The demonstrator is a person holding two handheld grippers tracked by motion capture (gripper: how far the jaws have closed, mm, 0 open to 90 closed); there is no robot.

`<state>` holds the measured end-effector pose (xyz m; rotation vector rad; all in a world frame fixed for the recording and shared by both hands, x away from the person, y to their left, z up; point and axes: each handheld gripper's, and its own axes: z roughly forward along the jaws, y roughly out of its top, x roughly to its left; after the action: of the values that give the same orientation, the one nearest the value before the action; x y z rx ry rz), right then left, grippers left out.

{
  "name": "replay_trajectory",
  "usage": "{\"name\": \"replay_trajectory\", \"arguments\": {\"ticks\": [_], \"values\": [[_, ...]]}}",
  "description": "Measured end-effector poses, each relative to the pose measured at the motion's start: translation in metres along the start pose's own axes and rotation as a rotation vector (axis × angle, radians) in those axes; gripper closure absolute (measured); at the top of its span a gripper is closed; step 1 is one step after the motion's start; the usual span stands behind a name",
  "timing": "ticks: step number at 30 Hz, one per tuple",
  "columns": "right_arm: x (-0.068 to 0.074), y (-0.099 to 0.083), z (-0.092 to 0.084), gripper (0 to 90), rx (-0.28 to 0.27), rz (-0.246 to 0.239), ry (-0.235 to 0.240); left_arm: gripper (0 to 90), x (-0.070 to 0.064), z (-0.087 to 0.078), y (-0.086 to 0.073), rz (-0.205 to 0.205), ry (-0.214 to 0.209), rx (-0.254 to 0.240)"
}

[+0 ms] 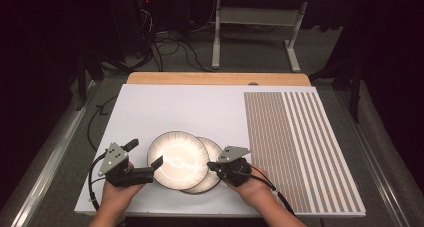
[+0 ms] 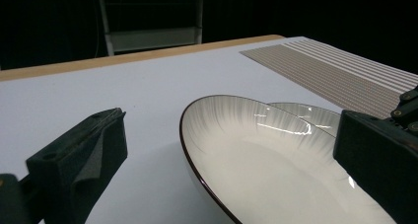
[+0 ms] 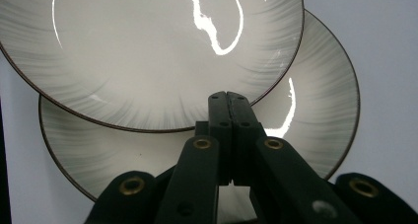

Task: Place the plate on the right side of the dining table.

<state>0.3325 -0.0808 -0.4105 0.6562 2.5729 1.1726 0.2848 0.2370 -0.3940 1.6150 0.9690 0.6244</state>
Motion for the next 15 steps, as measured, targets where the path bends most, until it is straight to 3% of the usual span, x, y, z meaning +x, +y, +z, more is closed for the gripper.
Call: {"name": "replay_trajectory", "arguments": {"ticks": [5,7,12,14,15], "values": [[0.003,0.002,0.003,90.0,0.005,-0.011,0.004,0.6,-0.001,0.004,-0.001,-0.006,-0.013,0.052],[0.003,0.002,0.004,90.0,0.004,-0.010,0.004,0.6,-0.002,0.009,-0.002,-0.042,-0.037,0.112],[0.003,0.003,0.004,90.0,0.003,-0.009,0.000,2.2,-0.004,0.015,-0.005,-0.051,-0.056,0.179],[0.003,0.003,0.004,90.0,0.009,-0.011,-0.004,4.2,-0.004,0.017,-0.006,-0.089,-0.072,0.217],[0.003,0.003,0.004,90.0,0.009,-0.011,-0.004,5.5,-0.004,0.017,-0.006,-0.089,-0.072,0.217]]}}
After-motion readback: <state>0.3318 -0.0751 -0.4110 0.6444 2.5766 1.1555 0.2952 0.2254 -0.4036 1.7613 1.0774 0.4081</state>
